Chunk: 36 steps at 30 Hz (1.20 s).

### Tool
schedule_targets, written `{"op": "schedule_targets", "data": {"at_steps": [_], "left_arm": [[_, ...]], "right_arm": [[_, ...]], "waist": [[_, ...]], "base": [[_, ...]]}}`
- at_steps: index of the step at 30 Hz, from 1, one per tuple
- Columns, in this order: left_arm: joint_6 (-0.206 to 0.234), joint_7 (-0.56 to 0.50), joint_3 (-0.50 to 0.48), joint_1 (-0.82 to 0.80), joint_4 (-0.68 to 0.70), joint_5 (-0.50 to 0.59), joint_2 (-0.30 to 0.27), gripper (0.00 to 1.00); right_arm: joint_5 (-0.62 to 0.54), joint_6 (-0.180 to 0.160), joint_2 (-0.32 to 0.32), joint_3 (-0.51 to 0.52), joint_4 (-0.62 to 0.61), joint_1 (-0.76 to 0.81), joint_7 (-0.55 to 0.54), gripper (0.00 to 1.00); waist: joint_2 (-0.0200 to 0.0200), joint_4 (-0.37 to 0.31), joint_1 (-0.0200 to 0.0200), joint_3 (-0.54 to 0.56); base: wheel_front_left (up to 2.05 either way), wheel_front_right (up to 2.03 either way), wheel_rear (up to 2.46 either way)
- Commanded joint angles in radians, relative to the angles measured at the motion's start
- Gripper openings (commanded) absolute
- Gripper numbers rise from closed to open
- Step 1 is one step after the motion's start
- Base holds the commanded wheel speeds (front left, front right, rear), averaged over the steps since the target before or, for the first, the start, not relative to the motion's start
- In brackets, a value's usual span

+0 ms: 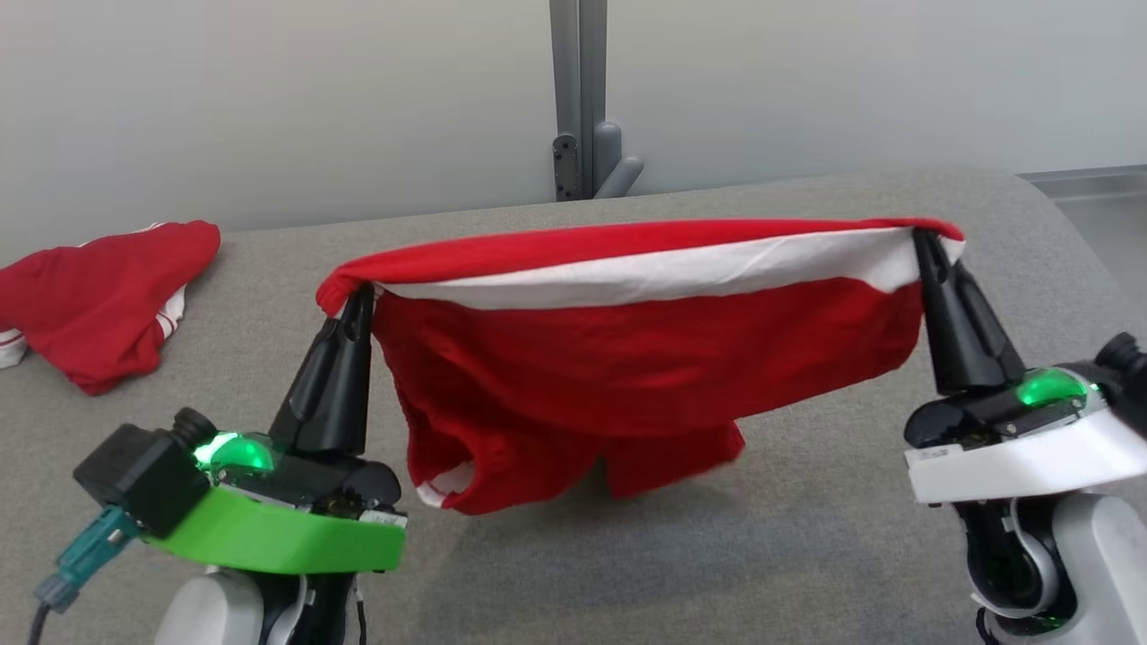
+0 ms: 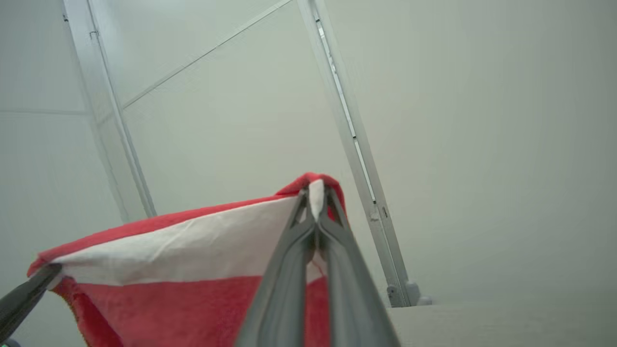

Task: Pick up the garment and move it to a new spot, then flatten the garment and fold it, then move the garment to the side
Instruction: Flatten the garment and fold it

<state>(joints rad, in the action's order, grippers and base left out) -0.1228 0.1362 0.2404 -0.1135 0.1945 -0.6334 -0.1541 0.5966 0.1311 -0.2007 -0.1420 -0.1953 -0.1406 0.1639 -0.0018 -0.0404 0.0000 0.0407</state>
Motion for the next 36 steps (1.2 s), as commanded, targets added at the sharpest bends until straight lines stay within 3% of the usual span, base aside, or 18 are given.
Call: {"op": "schedule_targets", "data": {"at_steps": [1,6,10,14,19,23,27,31,36], "left_arm": [[0.009,-0.020,-0.006,-0.009,0.042,-0.011,-0.015,0.00],[0.021,-0.113,-0.010,-0.067,0.168,-0.036,-0.045,0.00],[0.030,-0.184,-0.023,-0.142,0.163,-0.055,-0.069,0.00],[0.019,-0.252,-0.018,-0.270,0.081,-0.078,-0.096,0.00],[0.008,-0.327,-0.017,-0.535,-0.089,-0.087,-0.121,0.00],[0.002,-0.366,-0.009,-0.809,-0.262,-0.053,-0.151,0.00],[0.001,-0.297,-0.026,-1.069,-0.408,0.006,-0.160,0.00],[-0.002,-0.235,-0.009,-1.167,-0.514,0.025,-0.153,0.00],[-0.007,-0.157,0.034,-1.149,-0.679,0.006,-0.171,0.00]], "right_arm": [[0.006,-0.001,0.002,0.021,-0.044,0.014,-0.008,0.00],[0.027,-0.001,0.019,0.089,-0.180,0.012,-0.057,0.00],[0.066,-0.001,0.031,0.093,-0.182,-0.032,-0.122,0.00],[0.095,0.000,0.030,0.069,-0.088,-0.148,-0.164,0.00],[0.083,0.000,0.029,0.039,0.087,-0.435,-0.158,0.00],[0.025,0.000,0.049,0.036,0.268,-0.724,-0.089,0.00],[-0.051,0.000,0.091,0.064,0.444,-0.967,0.036,0.00],[-0.068,-0.001,0.122,0.074,0.534,-1.056,0.085,0.00],[-0.052,-0.001,0.140,-0.020,0.624,-1.008,0.101,0.00]], "waist": [[0.0018,0.002,0.0000,0.006],[0.0018,0.009,0.0000,-0.001],[0.0018,0.007,0.0000,-0.028],[0.0018,0.002,0.0000,-0.097],[0.0018,-0.019,0.0000,-0.242],[0.0018,-0.047,0.0000,-0.367],[0.0018,-0.086,0.0000,-0.465],[0.0018,-0.097,0.0000,-0.517],[0.0018,-0.100,0.0000,-0.572]], "base": [[0.00,0.00,0.00],[0.00,0.00,0.00],[0.00,0.00,0.00],[0.00,0.00,0.00],[0.00,0.00,0.00],[0.00,0.00,0.00],[0.00,0.00,0.00],[0.00,0.00,0.00],[0.00,0.00,0.00]]}}
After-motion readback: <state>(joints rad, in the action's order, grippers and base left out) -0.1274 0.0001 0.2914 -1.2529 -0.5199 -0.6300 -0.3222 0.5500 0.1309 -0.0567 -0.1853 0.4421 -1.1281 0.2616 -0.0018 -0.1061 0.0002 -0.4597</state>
